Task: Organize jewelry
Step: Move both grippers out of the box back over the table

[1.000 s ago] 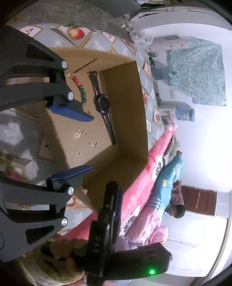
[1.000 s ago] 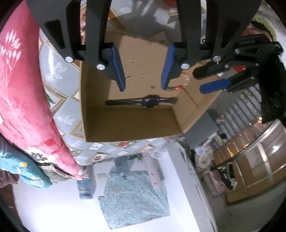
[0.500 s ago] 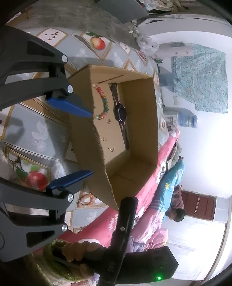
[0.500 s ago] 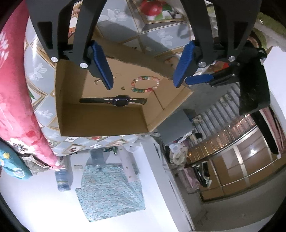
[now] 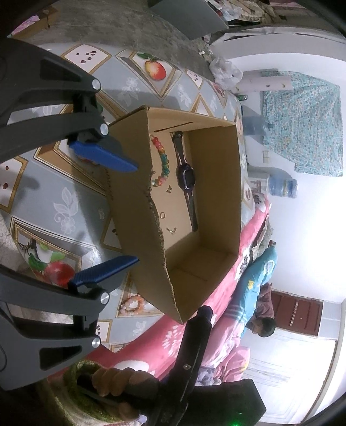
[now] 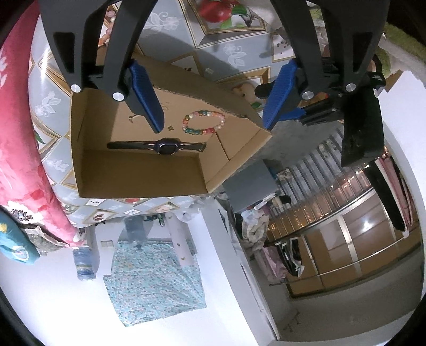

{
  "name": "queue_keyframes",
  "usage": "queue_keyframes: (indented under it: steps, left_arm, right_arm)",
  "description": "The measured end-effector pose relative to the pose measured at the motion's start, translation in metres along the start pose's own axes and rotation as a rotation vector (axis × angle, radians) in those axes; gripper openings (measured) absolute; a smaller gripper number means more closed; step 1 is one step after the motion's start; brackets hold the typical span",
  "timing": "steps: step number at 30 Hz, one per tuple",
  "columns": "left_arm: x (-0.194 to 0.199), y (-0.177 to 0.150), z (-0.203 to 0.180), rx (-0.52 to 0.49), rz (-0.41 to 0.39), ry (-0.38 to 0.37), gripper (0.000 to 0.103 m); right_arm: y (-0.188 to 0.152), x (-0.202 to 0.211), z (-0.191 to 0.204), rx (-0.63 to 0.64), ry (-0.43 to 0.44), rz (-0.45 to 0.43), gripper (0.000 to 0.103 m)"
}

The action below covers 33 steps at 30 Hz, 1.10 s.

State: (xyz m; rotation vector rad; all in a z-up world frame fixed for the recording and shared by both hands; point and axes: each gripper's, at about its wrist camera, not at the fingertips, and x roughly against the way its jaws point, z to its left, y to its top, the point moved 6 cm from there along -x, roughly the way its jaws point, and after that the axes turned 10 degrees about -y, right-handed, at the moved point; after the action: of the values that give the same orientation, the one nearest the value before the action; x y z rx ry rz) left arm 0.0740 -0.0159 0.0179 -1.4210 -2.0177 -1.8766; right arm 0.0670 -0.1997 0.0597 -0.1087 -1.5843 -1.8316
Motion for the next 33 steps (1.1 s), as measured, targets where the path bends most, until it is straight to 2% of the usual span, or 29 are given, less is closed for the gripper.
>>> queue_keyframes:
  steps: [33]
  left_arm:
    - [-0.006, -0.011, 0.003, 0.028, 0.02, 0.004, 0.063]
  right_arm:
    - [-0.002, -0.01, 0.007, -0.001, 0.022, 0.016, 0.075]
